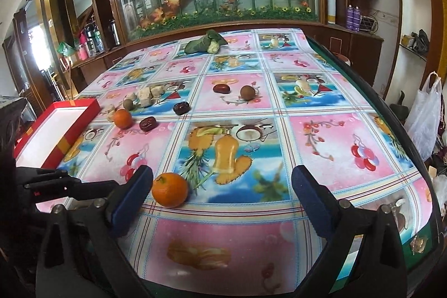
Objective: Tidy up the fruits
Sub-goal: 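Grasp an orange with the left gripper while the right gripper grasps another orange, then carry both oranges over the white tray and open both grippers to drop them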
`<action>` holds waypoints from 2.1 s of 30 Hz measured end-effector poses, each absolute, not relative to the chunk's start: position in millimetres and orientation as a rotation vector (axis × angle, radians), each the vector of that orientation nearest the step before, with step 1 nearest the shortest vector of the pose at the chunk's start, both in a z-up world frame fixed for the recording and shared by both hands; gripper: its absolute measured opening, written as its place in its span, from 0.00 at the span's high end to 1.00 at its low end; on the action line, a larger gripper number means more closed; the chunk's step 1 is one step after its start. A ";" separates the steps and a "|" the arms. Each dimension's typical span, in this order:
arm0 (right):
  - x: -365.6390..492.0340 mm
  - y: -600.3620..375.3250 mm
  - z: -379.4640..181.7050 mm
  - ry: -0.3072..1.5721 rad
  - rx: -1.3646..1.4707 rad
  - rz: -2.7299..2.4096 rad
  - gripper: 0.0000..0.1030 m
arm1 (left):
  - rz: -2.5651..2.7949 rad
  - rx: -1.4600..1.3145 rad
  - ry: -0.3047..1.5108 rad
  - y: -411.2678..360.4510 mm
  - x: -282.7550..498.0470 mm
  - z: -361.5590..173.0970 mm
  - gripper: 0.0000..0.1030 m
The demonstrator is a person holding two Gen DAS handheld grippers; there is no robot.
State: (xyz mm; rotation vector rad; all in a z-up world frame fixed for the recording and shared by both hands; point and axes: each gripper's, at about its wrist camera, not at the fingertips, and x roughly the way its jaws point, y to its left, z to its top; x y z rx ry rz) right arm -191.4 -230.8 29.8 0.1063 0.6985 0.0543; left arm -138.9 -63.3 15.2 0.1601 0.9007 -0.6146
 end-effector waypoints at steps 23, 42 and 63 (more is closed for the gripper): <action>-157.3 -179.3 1.6 0.918 0.036 0.112 0.61 | -0.486 0.073 0.896 -7.9 -132.5 11.7 0.70; -158.1 -178.5 4.0 0.888 0.062 0.100 0.64 | -0.458 0.115 0.854 -3.0 -137.7 19.4 0.71; -115.9 44.0 34.1 0.869 -0.027 0.516 0.63 | 0.038 0.168 0.773 189.8 -128.2 51.2 0.71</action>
